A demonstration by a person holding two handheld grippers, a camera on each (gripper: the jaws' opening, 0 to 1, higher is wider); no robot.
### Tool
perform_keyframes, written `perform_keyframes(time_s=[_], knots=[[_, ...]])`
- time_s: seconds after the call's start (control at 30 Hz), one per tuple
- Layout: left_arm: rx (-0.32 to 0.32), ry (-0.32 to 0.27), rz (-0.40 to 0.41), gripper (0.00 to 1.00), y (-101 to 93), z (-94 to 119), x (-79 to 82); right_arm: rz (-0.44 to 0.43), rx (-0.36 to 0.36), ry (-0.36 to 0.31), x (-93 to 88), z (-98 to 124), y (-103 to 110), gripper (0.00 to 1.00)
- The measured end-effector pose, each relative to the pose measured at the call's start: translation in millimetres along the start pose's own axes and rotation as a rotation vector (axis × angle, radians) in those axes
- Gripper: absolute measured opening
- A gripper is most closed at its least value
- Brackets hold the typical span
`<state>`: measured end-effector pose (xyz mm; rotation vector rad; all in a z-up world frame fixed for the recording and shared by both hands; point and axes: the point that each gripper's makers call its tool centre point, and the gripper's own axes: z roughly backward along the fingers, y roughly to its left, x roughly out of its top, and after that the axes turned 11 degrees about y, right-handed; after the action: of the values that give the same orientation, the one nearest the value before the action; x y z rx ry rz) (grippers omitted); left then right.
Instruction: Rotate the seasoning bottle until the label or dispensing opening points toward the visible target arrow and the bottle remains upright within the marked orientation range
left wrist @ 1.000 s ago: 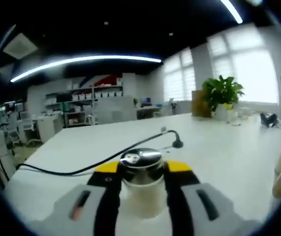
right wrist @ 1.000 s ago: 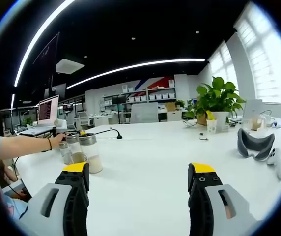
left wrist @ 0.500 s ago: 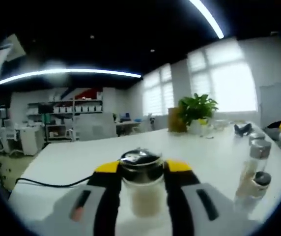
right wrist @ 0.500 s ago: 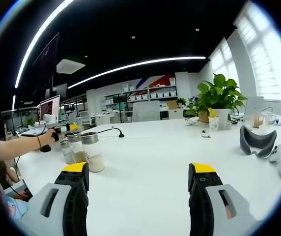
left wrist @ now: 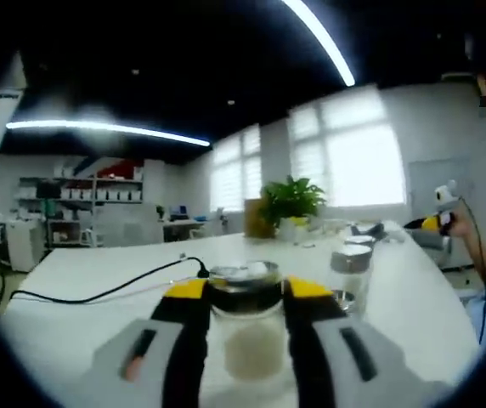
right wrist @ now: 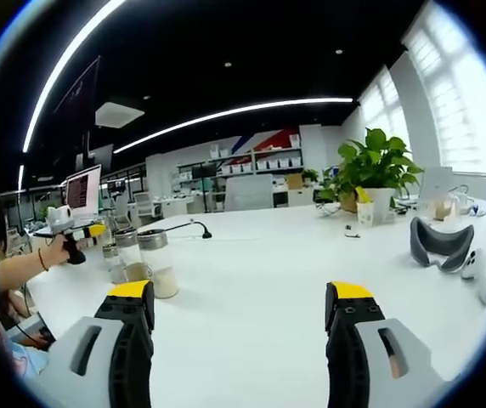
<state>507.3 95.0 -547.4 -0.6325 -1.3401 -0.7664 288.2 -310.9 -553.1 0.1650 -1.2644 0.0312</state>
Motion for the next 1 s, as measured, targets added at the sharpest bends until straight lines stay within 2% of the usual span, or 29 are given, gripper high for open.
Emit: perform_keyframes(time_s=[0.13, 0.23, 0.3, 0.63, 0.7, 0.83, 1.0], knots=[[-0.023, 0.080, -0.038, 0.35, -20.3, -1.0, -21.0, -0.002, -0.004, 0.006, -2.0, 1.0, -2.1, 0.85], [-0.025, 0.090, -0.044, 0.35, -27.7, -2.2, -28.1, -0.007, -0.007, 0.004, -2.2, 1.3, -3.3, 0.85], [0.007, 0.090, -0.004, 0.35, -27.0, -1.5, -32.5, -0.005, -0.004, 0.007, -2.7, 1.4, -2.5, 0.85], [0.038, 0.127, -0.006, 0.36, -30.7, 0.7, -47.3, -0.006, -0.004, 0.007, -3.5, 1.0, -3.2, 0.85], [0.054, 0.145, 0.013, 0.36, -29.2, 2.0, -52.0, -0.004, -0.003, 0.005, -3.4, 0.9, -2.5, 0.85], [0.074, 0.135, 0.027, 0.36, -24.5, -0.9, -53.0, -0.005, 0.004, 0.007, -4.4, 0.5, -0.4, 0.85], [0.093, 0.159, -0.015, 0.36, -27.3, 1.8, -54.5, -0.003, -0.002, 0.004, -4.1, 1.3, -0.8, 0.85]])
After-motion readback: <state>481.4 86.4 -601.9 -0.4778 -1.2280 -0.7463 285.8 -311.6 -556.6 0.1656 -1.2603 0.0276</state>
